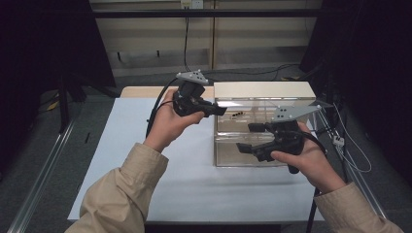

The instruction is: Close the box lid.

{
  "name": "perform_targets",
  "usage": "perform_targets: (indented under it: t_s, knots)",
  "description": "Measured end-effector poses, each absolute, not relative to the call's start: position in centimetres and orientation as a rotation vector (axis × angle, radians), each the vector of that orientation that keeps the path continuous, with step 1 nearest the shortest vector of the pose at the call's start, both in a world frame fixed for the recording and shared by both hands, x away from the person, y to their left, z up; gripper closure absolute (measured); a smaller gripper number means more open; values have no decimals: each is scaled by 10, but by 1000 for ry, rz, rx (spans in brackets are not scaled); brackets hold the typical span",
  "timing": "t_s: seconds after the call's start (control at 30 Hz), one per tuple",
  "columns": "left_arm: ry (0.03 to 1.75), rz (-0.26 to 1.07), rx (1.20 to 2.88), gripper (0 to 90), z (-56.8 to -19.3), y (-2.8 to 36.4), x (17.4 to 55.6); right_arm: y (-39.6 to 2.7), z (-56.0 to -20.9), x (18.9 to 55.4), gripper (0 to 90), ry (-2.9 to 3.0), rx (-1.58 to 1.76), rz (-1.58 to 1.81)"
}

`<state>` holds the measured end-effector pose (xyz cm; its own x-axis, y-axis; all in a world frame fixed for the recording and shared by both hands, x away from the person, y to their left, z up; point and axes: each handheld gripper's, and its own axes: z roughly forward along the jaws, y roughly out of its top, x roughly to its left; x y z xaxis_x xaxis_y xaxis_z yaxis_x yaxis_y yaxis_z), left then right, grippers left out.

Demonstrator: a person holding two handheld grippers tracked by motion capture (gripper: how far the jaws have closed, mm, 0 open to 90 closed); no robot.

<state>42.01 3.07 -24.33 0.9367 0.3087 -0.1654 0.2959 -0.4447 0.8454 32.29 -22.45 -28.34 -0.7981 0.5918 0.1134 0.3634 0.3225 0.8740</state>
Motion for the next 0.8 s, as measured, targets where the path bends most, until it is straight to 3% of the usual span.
perform_targets:
  t_s: [0.8]
  knots:
    - [430,-1,2066,900,-255,39,412,-226,-309,297,198,2438,825,1491]
